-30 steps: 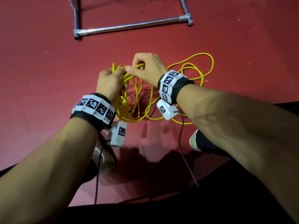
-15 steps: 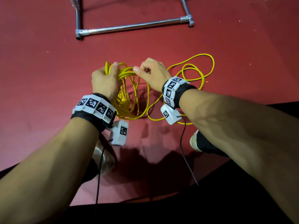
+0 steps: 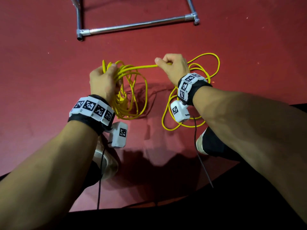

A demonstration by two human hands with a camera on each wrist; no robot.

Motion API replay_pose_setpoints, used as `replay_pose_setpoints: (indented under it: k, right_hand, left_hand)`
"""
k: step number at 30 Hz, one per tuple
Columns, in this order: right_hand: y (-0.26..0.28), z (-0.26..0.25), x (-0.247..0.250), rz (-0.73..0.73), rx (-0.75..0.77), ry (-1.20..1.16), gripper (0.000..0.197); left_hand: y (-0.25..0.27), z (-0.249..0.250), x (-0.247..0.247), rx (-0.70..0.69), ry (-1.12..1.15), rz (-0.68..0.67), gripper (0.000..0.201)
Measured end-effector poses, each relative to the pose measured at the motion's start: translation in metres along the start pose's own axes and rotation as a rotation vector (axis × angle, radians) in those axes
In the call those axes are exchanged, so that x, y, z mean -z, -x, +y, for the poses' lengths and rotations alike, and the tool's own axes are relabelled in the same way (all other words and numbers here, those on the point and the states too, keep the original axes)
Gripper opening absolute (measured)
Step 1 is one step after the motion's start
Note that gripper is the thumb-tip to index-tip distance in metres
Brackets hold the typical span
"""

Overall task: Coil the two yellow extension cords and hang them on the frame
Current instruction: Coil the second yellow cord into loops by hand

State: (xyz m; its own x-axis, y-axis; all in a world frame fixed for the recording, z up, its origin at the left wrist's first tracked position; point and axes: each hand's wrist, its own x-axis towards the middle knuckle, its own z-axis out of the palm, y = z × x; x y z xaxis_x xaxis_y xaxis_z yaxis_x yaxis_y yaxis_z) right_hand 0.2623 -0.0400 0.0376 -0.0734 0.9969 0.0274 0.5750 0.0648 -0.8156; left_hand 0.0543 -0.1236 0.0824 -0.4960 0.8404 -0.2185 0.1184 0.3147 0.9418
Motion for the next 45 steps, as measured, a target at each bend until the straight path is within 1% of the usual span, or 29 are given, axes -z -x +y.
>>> replay_pose_setpoints:
  k: [3,9,14,18,23,25,27,30,31,33,36,39,45]
  right_hand:
    - [-0.007,-0.013,0.002,0.006,0.059,-0.034,0.041]
    - [-0.006,-0.033,-0.008,-0.016,0.172,-0.001,0.040]
    - [-0.009,-0.041,-0.004,-0.018,0.211,-0.030,0.034]
    - [-0.014,-0.046,-0.003,-0.014,0.221,-0.036,0.030]
    - [-0.015,-0.042,-0.002,-0.001,0.212,-0.041,0.030]
    - [-0.013,-0.044,-0.006,-0.016,0.223,-0.037,0.035]
    - [-0.012,-0.048,-0.009,-0.035,0.230,-0.027,0.042]
    - [-0.012,-0.049,-0.007,-0.063,0.228,-0.023,0.038]
    - [-0.012,-0.050,-0.006,-0.071,0.232,-0.025,0.037]
    - [-0.009,-0.053,-0.009,-0.100,0.261,-0.014,0.036]
    - [-0.001,-0.059,-0.016,-0.160,0.295,0.015,0.037]
    - [0.002,-0.056,-0.015,-0.174,0.269,0.018,0.045]
    - [0.007,-0.038,-0.014,-0.275,0.202,0.067,0.053]
  left_hand:
    - [0.002,0.001,0.000,-0.006,-0.015,-0.070,0.029]
    - [0.004,0.001,0.000,-0.002,-0.029,-0.147,0.027]
    - [0.006,0.002,0.003,-0.015,-0.063,-0.247,0.020]
    - [0.009,0.004,0.005,-0.010,0.013,-0.311,0.020]
    - [0.008,0.007,0.004,-0.021,0.055,-0.308,0.021]
    - [0.008,0.007,0.004,-0.022,0.040,-0.293,0.021]
    - [0.009,0.007,0.004,-0.029,0.012,-0.309,0.022]
    - [0.013,0.006,0.002,-0.076,-0.101,-0.408,0.022]
    - [0.015,0.006,0.000,-0.095,-0.145,-0.423,0.022]
    - [0.017,0.004,-0.004,-0.117,-0.202,-0.396,0.021]
    - [0.016,0.000,-0.005,-0.106,-0.180,-0.306,0.021]
    - [0.013,0.000,-0.002,-0.104,-0.153,-0.225,0.024]
    - [0.007,0.004,-0.001,-0.112,-0.106,-0.087,0.027]
